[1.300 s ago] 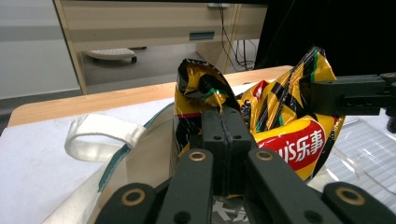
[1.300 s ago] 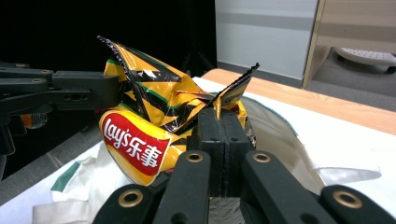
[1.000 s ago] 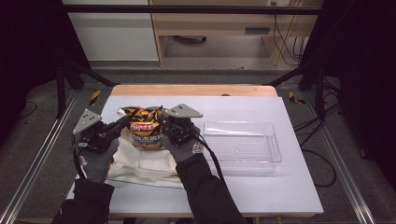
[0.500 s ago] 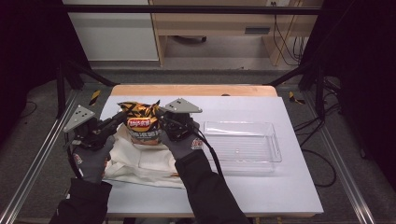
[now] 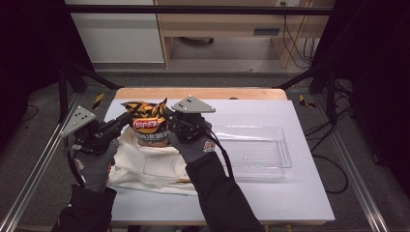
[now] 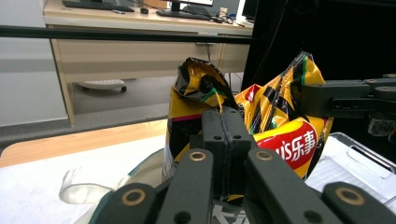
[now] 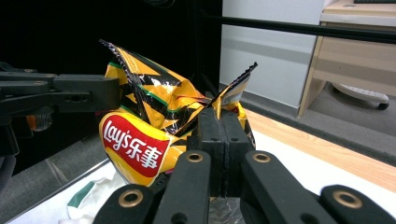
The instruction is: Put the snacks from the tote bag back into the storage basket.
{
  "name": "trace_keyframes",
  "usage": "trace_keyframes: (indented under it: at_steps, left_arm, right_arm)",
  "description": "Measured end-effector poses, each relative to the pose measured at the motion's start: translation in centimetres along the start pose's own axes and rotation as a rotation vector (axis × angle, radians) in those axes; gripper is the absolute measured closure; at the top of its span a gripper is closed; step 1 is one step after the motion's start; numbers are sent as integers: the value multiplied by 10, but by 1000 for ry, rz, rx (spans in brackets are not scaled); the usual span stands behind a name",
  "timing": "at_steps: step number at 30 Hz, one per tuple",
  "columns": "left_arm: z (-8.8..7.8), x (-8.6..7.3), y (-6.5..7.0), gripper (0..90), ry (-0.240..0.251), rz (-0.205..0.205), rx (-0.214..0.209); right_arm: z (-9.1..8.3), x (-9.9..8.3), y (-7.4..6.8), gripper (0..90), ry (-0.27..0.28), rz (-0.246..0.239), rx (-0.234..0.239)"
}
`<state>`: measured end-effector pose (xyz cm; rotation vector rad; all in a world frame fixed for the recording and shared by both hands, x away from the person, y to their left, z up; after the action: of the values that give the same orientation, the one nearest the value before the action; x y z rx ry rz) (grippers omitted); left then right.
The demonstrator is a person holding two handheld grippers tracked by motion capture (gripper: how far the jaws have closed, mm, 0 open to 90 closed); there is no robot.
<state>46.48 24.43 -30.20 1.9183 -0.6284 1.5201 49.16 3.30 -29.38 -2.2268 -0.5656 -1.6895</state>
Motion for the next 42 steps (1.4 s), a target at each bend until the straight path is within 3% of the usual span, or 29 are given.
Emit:
trace_keyframes:
  at_steps: [17, 42]
  left_arm:
    - [17, 26, 32, 897, 1, 42, -23]
    - [78, 35, 77, 897, -26, 71, -88]
  right_arm:
    - [-30, 14, 25, 900, 34, 4, -19]
    - [-69, 9, 87, 900, 54, 39, -110]
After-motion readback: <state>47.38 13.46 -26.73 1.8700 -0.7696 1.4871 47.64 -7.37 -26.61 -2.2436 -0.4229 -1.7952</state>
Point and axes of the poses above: each handheld gripper's, and its own axes: z roughly forward along the jaws, x roughly out of its top, y roughly to its right, the point moved 3 cm from there along z, roughly forward along the jaws, and after that the axes turned 14 degrees about -x, right-handed, at the moved point
